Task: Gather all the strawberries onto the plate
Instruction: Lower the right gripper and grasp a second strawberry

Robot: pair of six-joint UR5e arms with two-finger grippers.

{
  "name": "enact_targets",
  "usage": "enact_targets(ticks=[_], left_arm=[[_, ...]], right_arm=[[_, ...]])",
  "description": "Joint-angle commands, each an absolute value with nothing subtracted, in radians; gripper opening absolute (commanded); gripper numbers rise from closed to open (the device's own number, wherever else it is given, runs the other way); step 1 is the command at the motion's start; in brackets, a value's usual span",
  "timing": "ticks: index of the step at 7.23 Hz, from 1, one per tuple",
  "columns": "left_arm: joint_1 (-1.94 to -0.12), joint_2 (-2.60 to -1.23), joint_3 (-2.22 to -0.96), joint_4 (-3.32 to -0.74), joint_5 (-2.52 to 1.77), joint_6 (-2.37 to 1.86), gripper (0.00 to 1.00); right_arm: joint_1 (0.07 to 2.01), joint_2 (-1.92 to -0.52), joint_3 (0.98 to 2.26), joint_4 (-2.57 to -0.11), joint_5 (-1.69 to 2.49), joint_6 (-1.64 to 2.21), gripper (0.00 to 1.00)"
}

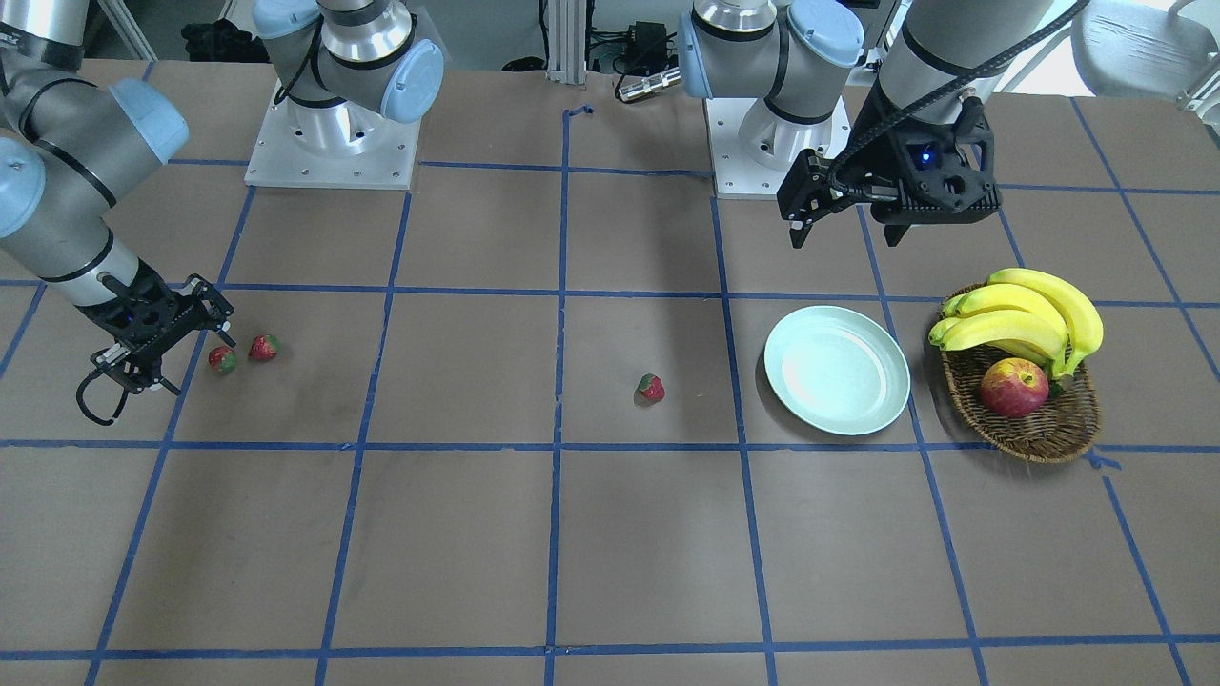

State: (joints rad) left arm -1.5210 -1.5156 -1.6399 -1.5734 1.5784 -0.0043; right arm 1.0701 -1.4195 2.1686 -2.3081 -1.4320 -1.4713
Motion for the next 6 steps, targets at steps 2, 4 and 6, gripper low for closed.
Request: enact_targets(ticks=[2,4,6], left_arm=[[-1.522,-1.509,-1.638,-1.575,1.581,0.006,1.00],[-1.519,-1.509,-1.643,-1.574,1.574,0.008,1.00],[-1.517,-1.508,-1.644,-1.572,1.580,0.009,1.00]], right_arm=[[1.057,-1.393,2.233,-2.359,-1.446,-1.566,0.87],[1.057,-1.381,2.237,-2.378,-1.465,-1.560,0.82],[1.057,-1.358,2.235,-2.378,-1.474,-1.557,0.74]])
